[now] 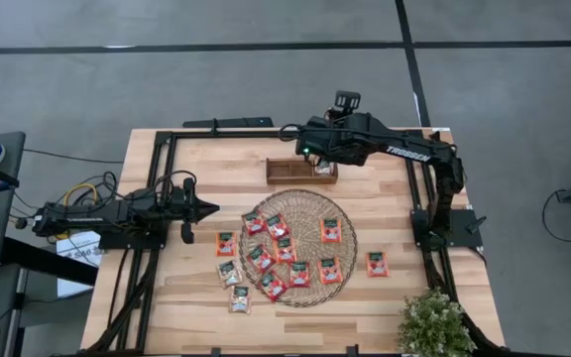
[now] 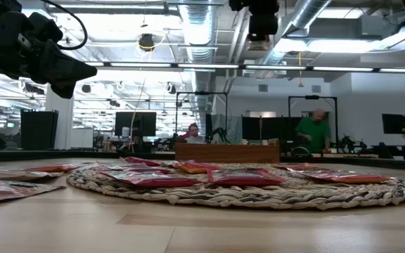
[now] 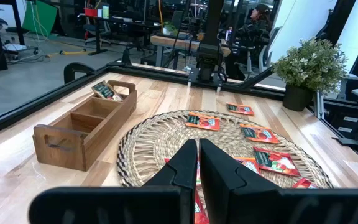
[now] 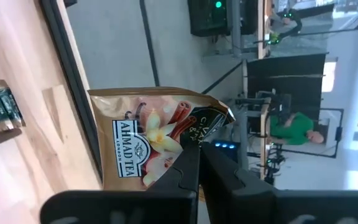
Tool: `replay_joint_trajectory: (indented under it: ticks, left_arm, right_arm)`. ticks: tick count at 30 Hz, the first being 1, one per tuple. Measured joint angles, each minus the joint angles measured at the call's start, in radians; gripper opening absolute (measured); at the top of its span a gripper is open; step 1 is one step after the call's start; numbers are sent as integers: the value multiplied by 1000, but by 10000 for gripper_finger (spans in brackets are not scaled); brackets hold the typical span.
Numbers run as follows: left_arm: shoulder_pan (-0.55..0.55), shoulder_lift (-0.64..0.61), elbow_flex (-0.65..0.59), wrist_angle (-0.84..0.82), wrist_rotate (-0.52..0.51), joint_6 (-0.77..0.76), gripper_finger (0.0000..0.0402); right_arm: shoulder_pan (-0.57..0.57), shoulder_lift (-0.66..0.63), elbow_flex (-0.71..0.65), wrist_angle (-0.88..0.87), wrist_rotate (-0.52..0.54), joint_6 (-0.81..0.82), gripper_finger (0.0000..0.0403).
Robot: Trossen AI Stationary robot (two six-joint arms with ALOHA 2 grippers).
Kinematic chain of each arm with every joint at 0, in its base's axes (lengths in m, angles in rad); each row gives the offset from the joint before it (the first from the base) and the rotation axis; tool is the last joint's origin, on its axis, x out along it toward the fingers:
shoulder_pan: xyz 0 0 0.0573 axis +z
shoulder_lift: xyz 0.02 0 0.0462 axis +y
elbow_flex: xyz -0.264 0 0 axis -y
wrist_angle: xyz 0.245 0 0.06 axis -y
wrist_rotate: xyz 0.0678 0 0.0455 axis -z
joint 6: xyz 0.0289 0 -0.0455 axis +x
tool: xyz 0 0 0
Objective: Pick & Place Tea
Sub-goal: Put the top brown tea bag into the right slot of the wooden organizer
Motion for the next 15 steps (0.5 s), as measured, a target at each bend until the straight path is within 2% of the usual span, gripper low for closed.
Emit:
replay_joint_trajectory:
  ticks: [6, 15]
  left_arm:
    - [0, 0, 0, 0, 0, 0, 8]
    - [0, 0, 0, 0, 0, 0, 8]
  right_arm:
    - [-3, 0, -104, 31, -21, 44, 0]
    - [-4, 0, -395, 300, -53, 43, 0]
